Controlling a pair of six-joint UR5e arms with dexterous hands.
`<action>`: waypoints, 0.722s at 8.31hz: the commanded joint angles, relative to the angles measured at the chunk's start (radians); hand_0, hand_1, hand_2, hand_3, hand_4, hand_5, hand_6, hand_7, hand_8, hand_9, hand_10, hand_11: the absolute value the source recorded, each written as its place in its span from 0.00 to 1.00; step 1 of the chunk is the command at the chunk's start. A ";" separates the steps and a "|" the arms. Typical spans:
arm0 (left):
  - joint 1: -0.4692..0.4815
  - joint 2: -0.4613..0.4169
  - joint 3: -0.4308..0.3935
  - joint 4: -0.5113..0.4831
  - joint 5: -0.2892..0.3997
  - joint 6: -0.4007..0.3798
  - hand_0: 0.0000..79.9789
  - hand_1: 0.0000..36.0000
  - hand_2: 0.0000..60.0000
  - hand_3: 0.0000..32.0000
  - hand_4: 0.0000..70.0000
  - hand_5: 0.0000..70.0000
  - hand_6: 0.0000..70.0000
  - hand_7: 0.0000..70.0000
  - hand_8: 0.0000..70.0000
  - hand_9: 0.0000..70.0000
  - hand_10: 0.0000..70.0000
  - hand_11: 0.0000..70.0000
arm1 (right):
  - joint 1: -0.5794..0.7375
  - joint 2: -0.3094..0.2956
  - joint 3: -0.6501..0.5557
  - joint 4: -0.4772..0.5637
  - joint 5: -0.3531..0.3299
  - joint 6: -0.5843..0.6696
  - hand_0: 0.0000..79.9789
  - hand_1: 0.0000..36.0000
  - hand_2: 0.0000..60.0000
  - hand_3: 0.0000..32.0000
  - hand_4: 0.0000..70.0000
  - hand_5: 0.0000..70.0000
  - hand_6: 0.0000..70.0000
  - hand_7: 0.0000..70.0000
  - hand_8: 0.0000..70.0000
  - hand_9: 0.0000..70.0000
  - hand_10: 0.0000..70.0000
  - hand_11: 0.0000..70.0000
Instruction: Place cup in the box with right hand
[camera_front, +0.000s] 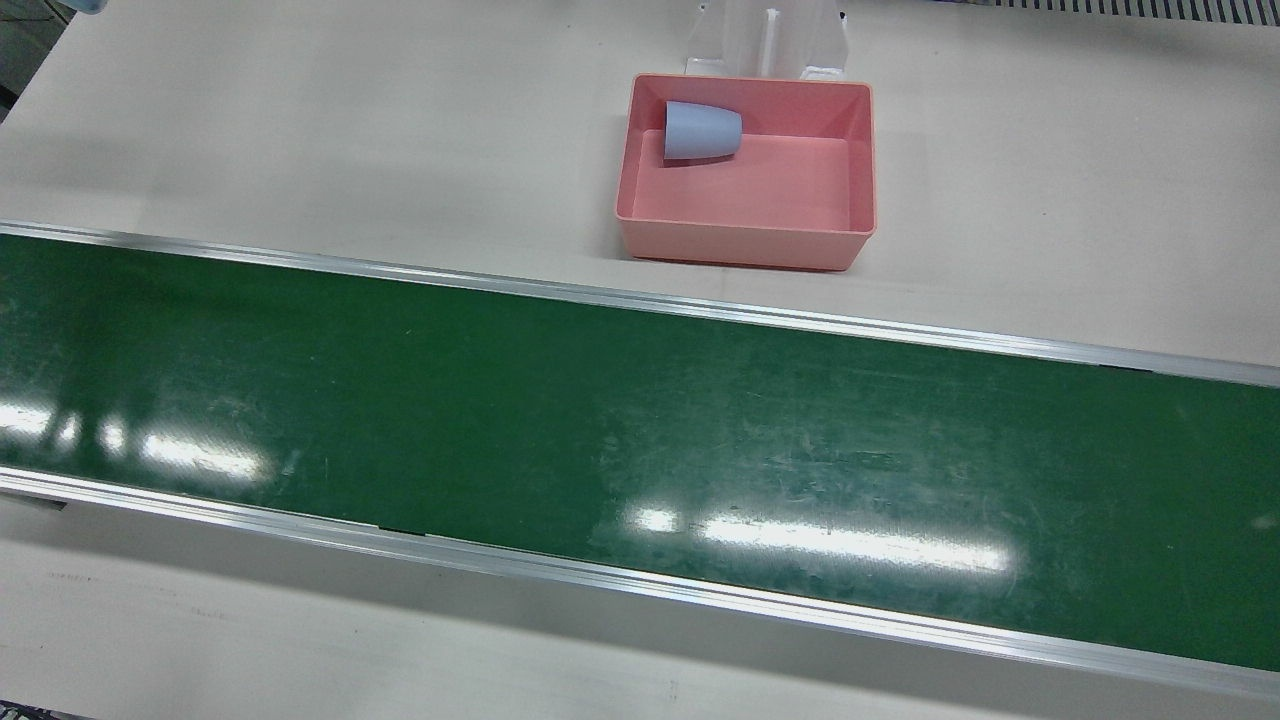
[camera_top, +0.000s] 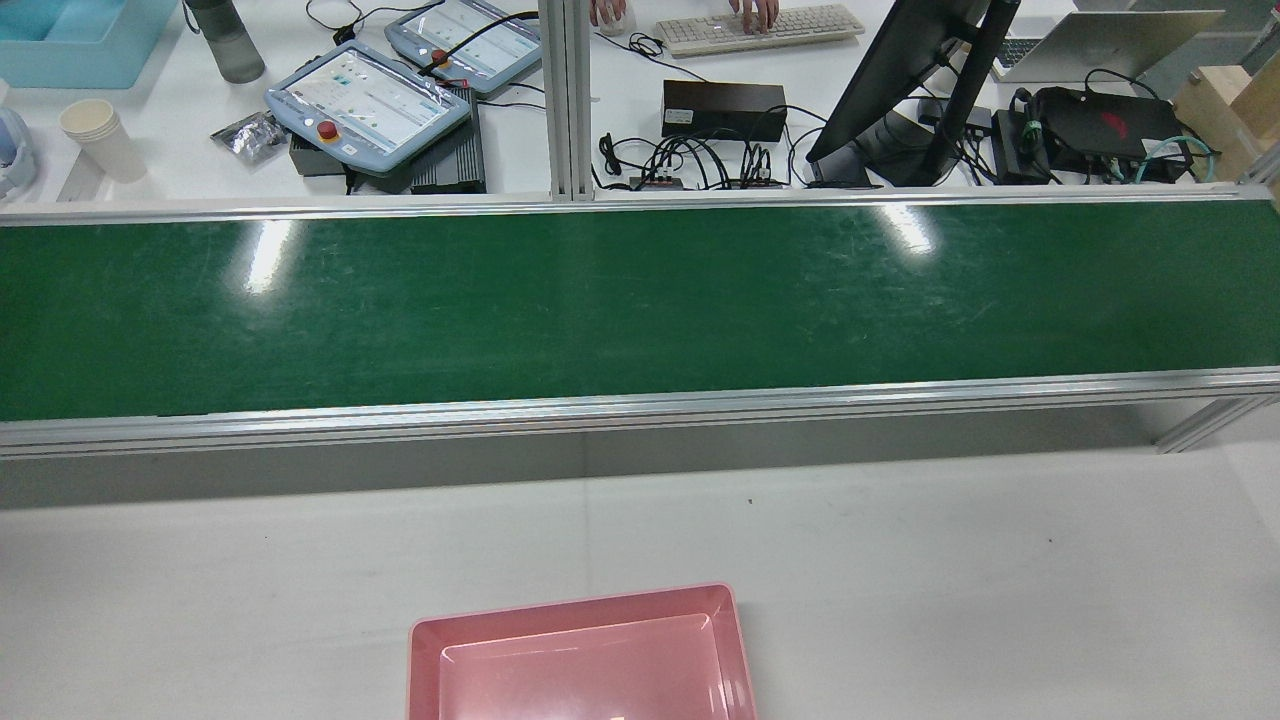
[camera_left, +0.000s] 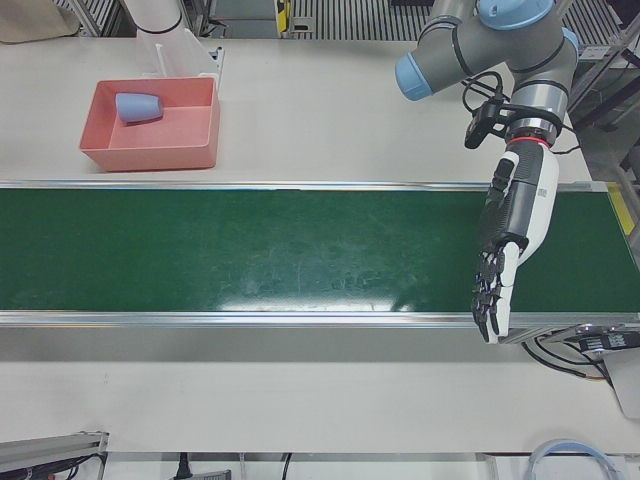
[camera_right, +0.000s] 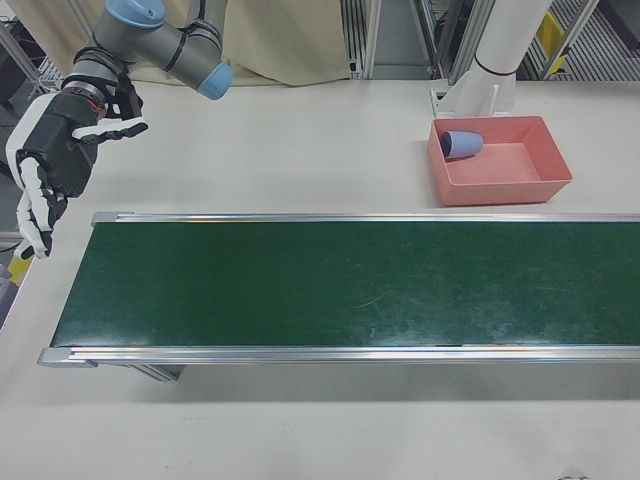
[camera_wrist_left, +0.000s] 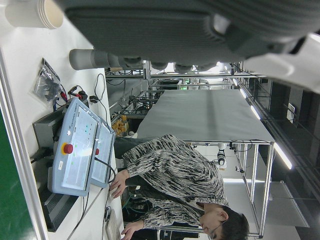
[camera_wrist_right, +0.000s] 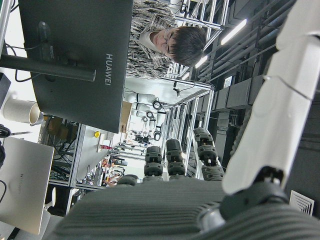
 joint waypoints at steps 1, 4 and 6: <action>0.000 0.000 0.000 0.000 0.000 0.000 0.00 0.00 0.00 0.00 0.00 0.00 0.00 0.00 0.00 0.00 0.00 0.00 | 0.000 0.001 0.000 0.001 -0.001 0.000 0.63 0.41 0.00 0.00 0.00 0.08 0.09 0.31 0.12 0.20 0.00 0.00; 0.000 0.000 -0.002 0.000 0.000 0.000 0.00 0.00 0.00 0.00 0.00 0.00 0.00 0.00 0.00 0.00 0.00 0.00 | 0.000 0.005 -0.001 -0.001 -0.001 0.000 0.63 0.42 0.00 0.00 0.00 0.08 0.09 0.32 0.12 0.21 0.00 0.00; 0.000 0.000 0.000 0.000 0.000 0.000 0.00 0.00 0.00 0.00 0.00 0.00 0.00 0.00 0.00 0.00 0.00 0.00 | -0.003 0.004 -0.001 -0.001 -0.001 -0.002 0.63 0.42 0.00 0.00 0.00 0.08 0.09 0.33 0.12 0.21 0.00 0.00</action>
